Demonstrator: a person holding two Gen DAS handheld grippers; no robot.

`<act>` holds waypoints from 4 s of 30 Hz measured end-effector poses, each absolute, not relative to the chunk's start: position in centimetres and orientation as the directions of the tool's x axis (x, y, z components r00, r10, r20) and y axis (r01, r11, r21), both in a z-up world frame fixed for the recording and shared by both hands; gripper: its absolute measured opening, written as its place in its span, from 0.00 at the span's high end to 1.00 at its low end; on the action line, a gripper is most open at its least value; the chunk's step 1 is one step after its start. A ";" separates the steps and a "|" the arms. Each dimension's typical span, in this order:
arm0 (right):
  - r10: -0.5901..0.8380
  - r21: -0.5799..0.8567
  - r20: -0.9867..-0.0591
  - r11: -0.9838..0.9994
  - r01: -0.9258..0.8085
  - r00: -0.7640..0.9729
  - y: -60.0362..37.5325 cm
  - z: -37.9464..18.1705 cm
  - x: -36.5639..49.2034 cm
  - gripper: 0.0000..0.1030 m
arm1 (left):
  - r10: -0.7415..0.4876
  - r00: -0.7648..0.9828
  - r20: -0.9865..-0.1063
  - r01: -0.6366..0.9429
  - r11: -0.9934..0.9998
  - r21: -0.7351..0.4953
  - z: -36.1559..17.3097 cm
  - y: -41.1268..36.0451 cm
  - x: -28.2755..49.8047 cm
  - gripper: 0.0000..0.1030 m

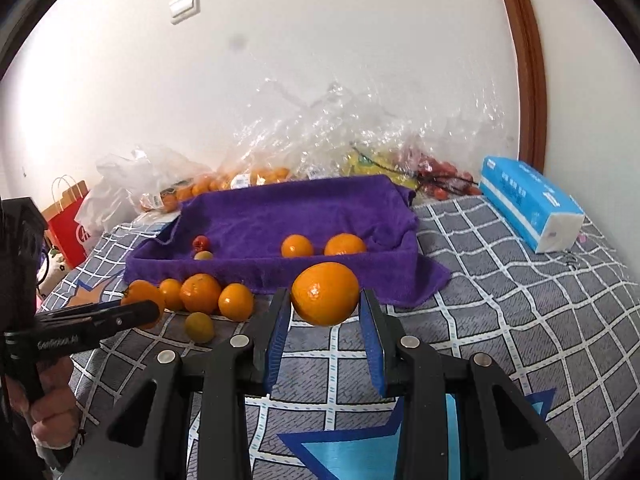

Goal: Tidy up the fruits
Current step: 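Close the right tool on an orange while the left tool closes on a stemmed orange, then carry both held oranges up and over the purple towel, then open both tools over the towel to release the two oranges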

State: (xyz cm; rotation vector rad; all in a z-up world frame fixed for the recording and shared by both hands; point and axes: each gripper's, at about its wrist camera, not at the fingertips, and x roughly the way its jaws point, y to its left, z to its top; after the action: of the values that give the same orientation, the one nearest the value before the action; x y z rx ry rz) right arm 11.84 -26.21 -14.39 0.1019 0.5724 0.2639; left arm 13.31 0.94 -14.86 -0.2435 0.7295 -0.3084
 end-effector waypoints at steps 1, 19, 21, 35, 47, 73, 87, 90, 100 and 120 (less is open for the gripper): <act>0.278 0.169 -0.521 0.960 -0.221 0.807 -26.2 -14.4 11.8 0.66 | -0.352 0.708 -0.612 0.181 0.928 -0.325 -14.9 1.1 13.4 0.58; 0.286 0.205 -0.526 0.957 -0.207 0.801 -26.5 -14.5 12.1 0.66 | -0.325 0.746 -0.581 0.147 0.932 -0.333 -14.4 1.9 13.0 0.58; 0.284 0.204 -0.526 0.957 -0.205 0.802 -26.5 -14.5 12.1 0.66 | -0.328 0.754 -0.568 0.151 0.930 -0.336 -14.2 1.9 12.8 0.58; 0.256 0.222 -0.523 0.962 -0.160 0.813 -27.5 -14.1 12.4 0.66 | -0.327 0.773 -0.544 0.140 0.924 -0.357 -13.7 2.3 12.6 0.58; 0.309 0.204 -0.516 0.950 -0.236 0.798 -25.4 -11.0 12.1 0.66 | -0.332 0.786 -0.521 0.142 0.918 -0.370 -13.2 2.5 12.2 0.58; 0.314 0.156 -0.460 0.949 -0.272 0.831 -23.3 -6.2 15.3 0.66 | -0.203 0.795 -0.572 0.044 0.960 -0.278 -9.0 3.4 11.3 0.58; 0.319 0.151 -0.439 0.948 -0.281 0.840 -23.3 -6.3 19.7 0.66 | -0.177 0.790 -0.587 0.017 0.963 -0.267 -7.6 3.8 16.6 0.58; 0.312 0.153 -0.441 0.950 -0.272 0.841 -23.6 -6.4 20.9 0.66 | -0.194 0.785 -0.589 0.018 0.957 -0.291 -7.5 3.7 18.4 0.58; 0.279 0.181 -0.534 0.960 -0.215 0.798 -25.1 -10.7 24.9 0.66 | -0.217 0.771 -0.598 0.036 0.954 -0.299 -9.8 1.3 23.8 0.58; 0.288 0.237 -0.594 0.955 -0.178 0.751 -25.2 -15.4 27.5 0.66 | -0.303 0.776 -0.553 0.108 0.928 -0.356 -13.1 -0.2 24.5 0.58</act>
State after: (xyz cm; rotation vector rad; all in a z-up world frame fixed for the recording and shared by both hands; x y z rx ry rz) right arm 27.54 -25.21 -15.37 0.1703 0.6748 0.2555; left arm 24.49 -0.22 -13.08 -0.3155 0.6469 -0.2265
